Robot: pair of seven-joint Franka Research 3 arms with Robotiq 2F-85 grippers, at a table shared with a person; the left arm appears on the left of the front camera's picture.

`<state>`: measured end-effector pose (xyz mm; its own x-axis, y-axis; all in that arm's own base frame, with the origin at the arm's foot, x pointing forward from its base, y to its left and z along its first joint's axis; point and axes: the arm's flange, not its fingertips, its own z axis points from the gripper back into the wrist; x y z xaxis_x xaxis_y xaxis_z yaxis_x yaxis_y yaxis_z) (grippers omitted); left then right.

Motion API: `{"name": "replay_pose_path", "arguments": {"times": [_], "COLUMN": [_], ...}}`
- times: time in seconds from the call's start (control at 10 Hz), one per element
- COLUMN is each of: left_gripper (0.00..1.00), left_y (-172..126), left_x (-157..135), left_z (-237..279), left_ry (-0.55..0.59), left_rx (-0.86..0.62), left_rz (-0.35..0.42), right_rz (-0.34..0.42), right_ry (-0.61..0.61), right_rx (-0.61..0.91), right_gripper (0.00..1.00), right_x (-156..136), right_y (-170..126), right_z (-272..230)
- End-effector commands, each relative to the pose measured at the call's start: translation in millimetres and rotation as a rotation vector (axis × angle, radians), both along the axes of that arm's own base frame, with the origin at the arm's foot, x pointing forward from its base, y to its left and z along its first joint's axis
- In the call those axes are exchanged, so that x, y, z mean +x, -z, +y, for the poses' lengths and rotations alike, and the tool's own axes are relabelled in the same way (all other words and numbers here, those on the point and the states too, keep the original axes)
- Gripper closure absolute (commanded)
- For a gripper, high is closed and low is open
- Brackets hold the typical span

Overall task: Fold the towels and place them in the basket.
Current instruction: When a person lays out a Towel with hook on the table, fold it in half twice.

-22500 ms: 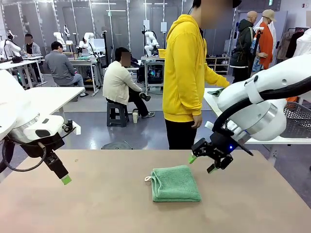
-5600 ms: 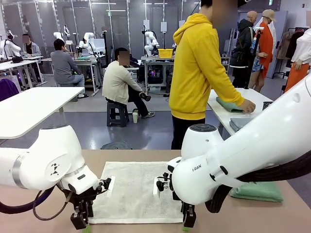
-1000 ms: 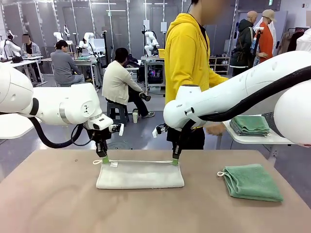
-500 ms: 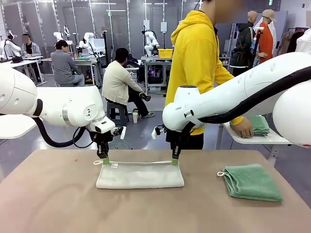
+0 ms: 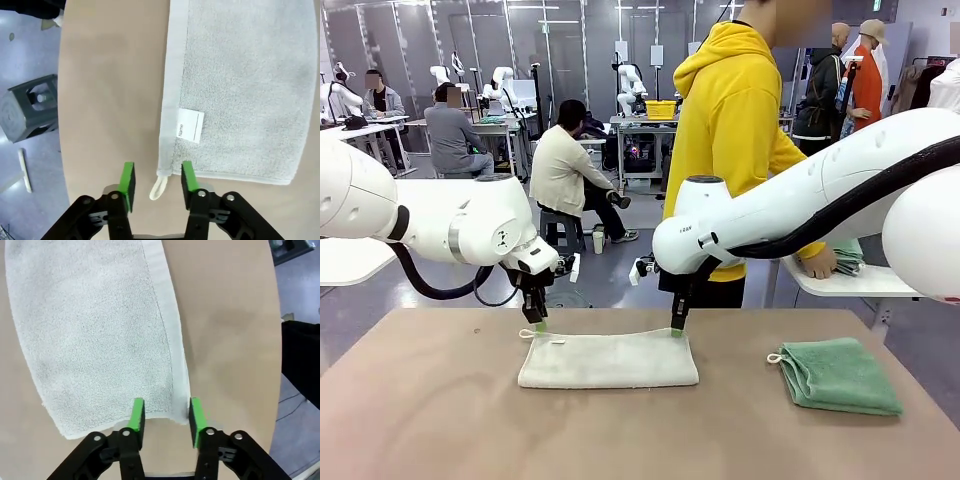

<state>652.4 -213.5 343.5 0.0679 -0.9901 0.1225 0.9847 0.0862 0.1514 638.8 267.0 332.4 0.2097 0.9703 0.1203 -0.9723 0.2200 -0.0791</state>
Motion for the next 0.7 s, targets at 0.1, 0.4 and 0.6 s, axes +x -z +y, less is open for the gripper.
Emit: {"name": "replay_pose_path", "arguments": {"times": [0.1,0.4,0.6], "left_gripper": [0.00,0.00,0.00], "left_y": [-7,-13,-9], "left_x": [-22,-33,-17], "left_z": [9,9,1], "left_ry": [0.026,0.030,0.018], "left_rx": [0.025,-0.001,0.022], "left_rz": [-0.009,-0.020,-0.002], "right_rz": [-0.026,-0.034,-0.019], "right_ry": [0.016,0.024,-0.005], "right_rx": [-0.019,0.007,-0.011], "right_gripper": [0.00,0.00,0.00], "right_x": [-14,-21,-6], "right_y": [-9,-19,-14], "right_z": [-6,-10,-3]}}
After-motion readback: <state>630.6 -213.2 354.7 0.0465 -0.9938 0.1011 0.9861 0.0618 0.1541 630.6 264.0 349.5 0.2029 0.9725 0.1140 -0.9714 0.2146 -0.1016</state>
